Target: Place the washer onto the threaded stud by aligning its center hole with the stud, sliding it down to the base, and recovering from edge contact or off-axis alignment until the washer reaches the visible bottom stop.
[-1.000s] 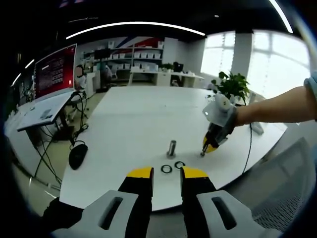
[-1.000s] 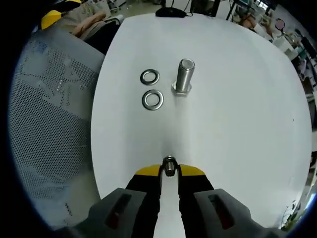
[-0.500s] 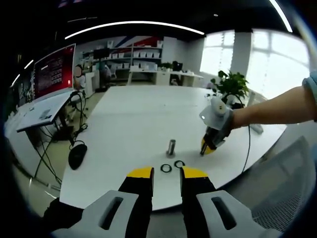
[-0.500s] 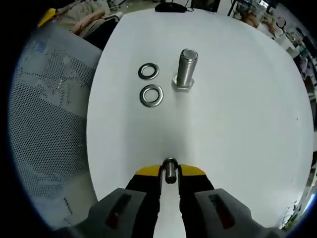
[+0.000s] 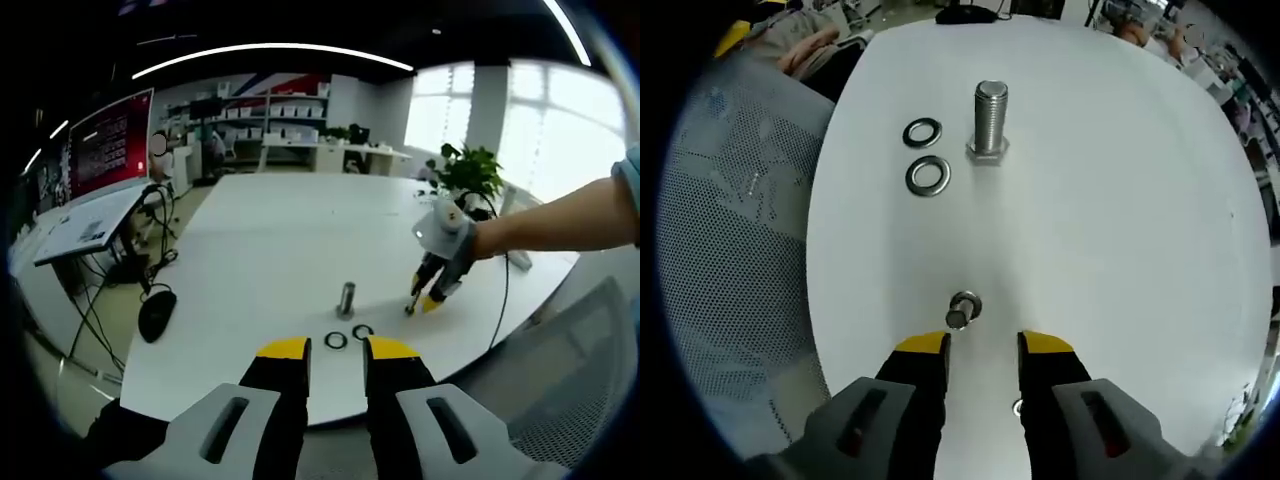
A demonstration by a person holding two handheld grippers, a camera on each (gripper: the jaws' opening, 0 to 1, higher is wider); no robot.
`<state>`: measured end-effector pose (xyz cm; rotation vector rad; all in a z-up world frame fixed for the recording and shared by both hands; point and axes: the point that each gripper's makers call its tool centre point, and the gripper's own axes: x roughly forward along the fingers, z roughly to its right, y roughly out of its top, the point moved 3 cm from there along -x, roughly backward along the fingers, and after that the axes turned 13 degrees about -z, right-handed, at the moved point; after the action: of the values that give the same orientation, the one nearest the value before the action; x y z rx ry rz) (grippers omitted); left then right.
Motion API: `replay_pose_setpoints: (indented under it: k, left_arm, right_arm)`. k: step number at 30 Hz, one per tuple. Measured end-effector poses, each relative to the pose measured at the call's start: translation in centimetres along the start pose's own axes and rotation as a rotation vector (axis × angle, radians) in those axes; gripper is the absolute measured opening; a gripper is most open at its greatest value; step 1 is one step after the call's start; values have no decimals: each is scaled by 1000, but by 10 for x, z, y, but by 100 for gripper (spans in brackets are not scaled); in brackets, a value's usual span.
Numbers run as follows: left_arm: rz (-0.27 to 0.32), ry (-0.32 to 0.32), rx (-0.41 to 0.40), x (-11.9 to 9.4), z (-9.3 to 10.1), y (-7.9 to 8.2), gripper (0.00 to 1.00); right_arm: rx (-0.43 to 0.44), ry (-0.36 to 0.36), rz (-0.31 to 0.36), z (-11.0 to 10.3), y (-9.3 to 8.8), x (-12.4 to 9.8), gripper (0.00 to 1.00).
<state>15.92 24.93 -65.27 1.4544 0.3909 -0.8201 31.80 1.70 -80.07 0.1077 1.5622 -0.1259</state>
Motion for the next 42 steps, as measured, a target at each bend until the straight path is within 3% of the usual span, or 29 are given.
replay_pose_setpoints:
  k: [16, 28, 42]
  left_arm:
    - [6, -5, 2, 0, 1, 1, 17]
    - [6, -5, 1, -1, 0, 1, 17]
    - [7, -2, -2, 0, 0, 1, 17]
  right_arm:
    - [200, -51, 150, 20, -36, -10, 27]
    - [327, -14, 139, 23, -65, 9, 26]
    - [357, -25, 161, 31, -61, 15, 17]
